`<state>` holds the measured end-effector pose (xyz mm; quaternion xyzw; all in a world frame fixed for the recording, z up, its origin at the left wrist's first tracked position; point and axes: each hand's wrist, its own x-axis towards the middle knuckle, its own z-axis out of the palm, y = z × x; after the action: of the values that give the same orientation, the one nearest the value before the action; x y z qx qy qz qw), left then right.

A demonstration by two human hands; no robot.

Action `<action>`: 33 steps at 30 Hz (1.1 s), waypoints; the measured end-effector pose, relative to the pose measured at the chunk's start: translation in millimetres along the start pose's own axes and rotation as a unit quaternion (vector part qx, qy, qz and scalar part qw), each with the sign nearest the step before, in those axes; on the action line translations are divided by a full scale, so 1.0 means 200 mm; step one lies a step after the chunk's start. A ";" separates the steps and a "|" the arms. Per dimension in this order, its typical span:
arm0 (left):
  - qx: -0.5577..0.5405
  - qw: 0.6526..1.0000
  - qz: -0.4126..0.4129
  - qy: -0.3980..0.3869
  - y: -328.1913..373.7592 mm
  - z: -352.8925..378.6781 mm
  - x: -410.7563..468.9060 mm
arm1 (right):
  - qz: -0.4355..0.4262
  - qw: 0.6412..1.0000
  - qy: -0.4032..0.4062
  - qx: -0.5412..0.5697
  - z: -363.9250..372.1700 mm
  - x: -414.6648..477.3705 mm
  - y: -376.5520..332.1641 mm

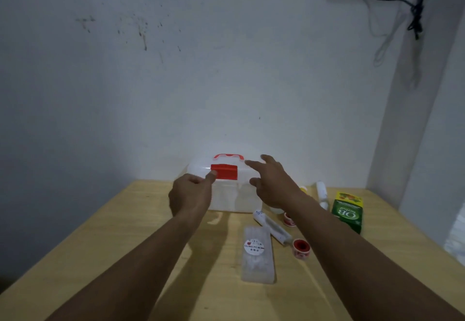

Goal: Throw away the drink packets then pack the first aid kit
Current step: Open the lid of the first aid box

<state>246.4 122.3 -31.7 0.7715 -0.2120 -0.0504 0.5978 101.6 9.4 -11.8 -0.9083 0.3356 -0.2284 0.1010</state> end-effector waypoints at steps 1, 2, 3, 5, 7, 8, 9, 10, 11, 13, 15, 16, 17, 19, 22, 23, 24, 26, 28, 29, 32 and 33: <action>0.025 0.999 0.007 0.024 -0.01 -0.01 0.02 | 0.013 1.000 -0.005 0.014 0.00 0.00 0.00; 0.047 0.998 0.015 0.040 -0.03 -0.01 0.04 | 0.020 0.999 -0.008 0.028 0.00 0.00 0.00; 0.063 0.997 0.023 0.045 -0.03 0.00 0.06 | 0.022 0.999 -0.010 0.039 -0.01 0.00 0.01; 0.074 0.996 0.034 0.027 -0.05 0.00 0.10 | 0.023 0.998 -0.014 0.058 -0.01 0.00 0.01; 0.078 0.996 0.045 -0.018 -0.07 0.01 0.14 | 0.031 0.996 -0.019 0.084 -0.01 0.01 0.02; 0.083 0.994 0.059 -0.045 -0.07 0.00 0.15 | 0.040 0.993 -0.021 0.105 0.00 0.01 0.02; 0.086 0.991 0.076 -0.068 -0.07 -0.01 0.16 | 0.054 0.990 -0.019 0.131 0.01 0.00 0.03; 0.086 0.988 0.094 -0.082 -0.08 -0.02 0.17 | 0.068 0.985 -0.013 0.158 0.01 0.00 0.03; 0.084 0.987 0.108 -0.086 -0.08 -0.03 0.17 | 0.079 0.980 -0.008 0.181 0.02 0.00 0.03; 0.085 0.986 0.124 -0.078 -0.08 -0.05 0.17 | 0.091 0.976 -0.003 0.196 0.03 0.00 0.03; 0.102 0.984 0.131 -0.069 -0.07 -0.07 0.18 | 0.094 0.976 0.001 0.197 0.03 0.01 0.04; 0.111 0.983 0.132 -0.066 -0.06 -0.08 0.18 | 0.094 0.974 0.005 0.204 0.03 0.01 0.04; 0.116 0.983 0.131 -0.063 -0.05 -0.08 0.19 | 0.093 0.972 0.010 0.215 0.03 0.02 0.04; 0.109 0.985 0.123 -0.060 -0.01 -0.09 0.20 | 0.089 0.967 0.022 0.238 0.02 0.03 0.05; 0.107 0.986 0.115 -0.051 0.05 -0.10 0.23 | 0.090 0.955 0.046 0.279 0.00 0.05 0.04; 0.104 0.987 0.112 -0.050 0.07 -0.10 0.24 | 0.094 0.947 0.058 0.301 -0.01 0.06 0.04; 0.099 0.988 0.108 -0.050 0.09 -0.10 0.25 | 0.099 0.938 0.070 0.324 -0.02 0.07 0.04; 0.086 0.989 0.106 -0.052 0.14 -0.11 0.29 | 0.107 0.928 0.095 0.345 -0.04 0.10 0.02; 0.065 0.992 0.101 -0.044 0.19 -0.10 0.32 | 0.116 0.923 0.127 0.345 -0.07 0.13 0.00; 0.046 0.994 0.094 -0.038 0.22 -0.09 0.34 | 0.121 0.921 0.143 0.341 -0.08 0.15 -0.01; -0.001 0.997 0.070 -0.035 0.27 -0.07 0.39 | 0.127 0.920 0.165 0.332 -0.11 0.22 -0.03; -0.007 0.997 0.070 -0.037 0.27 -0.06 0.41 | 0.130 0.917 0.162 0.340 -0.11 0.24 -0.04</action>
<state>309.2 90.6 37.1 0.7479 -0.2877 -0.0385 0.5969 127.3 -16.7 27.7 -0.7184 0.3644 -0.4572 0.3769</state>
